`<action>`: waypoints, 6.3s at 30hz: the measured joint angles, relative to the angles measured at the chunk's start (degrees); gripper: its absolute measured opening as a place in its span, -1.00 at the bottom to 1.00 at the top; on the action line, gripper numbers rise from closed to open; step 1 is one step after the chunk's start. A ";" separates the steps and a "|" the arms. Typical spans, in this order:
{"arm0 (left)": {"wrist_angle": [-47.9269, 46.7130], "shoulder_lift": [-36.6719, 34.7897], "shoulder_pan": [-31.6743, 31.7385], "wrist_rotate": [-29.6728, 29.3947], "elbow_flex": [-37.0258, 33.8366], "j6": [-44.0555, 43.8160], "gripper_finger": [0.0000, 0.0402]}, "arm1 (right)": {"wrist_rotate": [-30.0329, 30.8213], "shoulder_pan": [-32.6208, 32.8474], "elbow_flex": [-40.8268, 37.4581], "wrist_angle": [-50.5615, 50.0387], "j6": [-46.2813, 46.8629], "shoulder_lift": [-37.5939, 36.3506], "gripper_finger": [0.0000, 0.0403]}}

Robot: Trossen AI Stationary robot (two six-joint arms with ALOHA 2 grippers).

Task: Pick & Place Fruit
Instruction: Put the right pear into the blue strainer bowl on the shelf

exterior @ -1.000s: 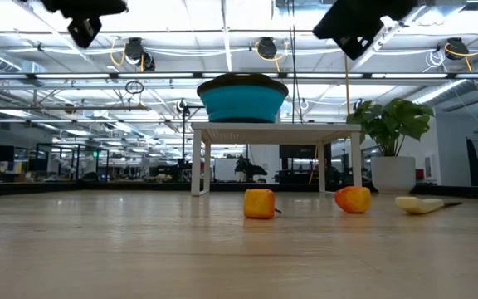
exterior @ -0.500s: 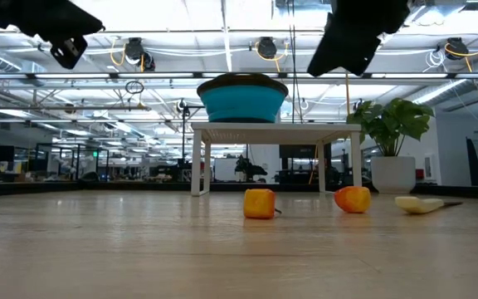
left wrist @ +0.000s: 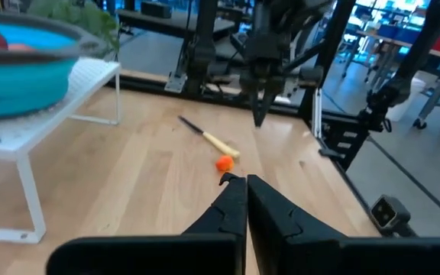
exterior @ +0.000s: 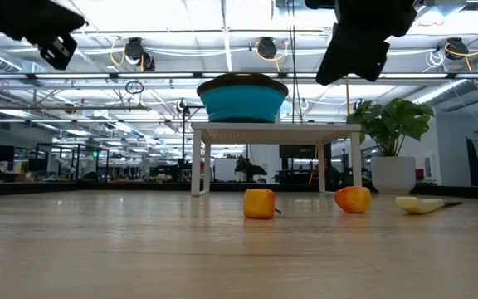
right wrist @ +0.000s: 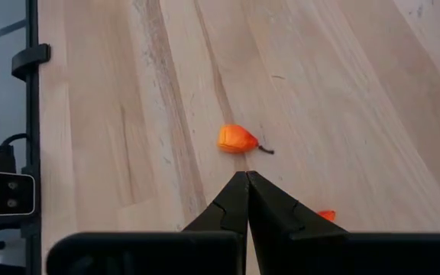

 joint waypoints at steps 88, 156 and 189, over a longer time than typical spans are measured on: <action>10.53 -7.17 11.26 16.48 -12.87 0.72 -0.91 | -4.37 -3.40 -2.69 -3.12 5.72 1.29 0.32; 10.20 -7.14 11.26 14.85 -12.82 0.28 -0.91 | -6.71 -6.23 -2.80 -3.31 11.94 9.96 -0.32; 8.41 -7.08 11.26 15.46 -12.82 0.01 -0.90 | -6.90 -8.25 -2.69 -5.22 7.73 5.07 -0.33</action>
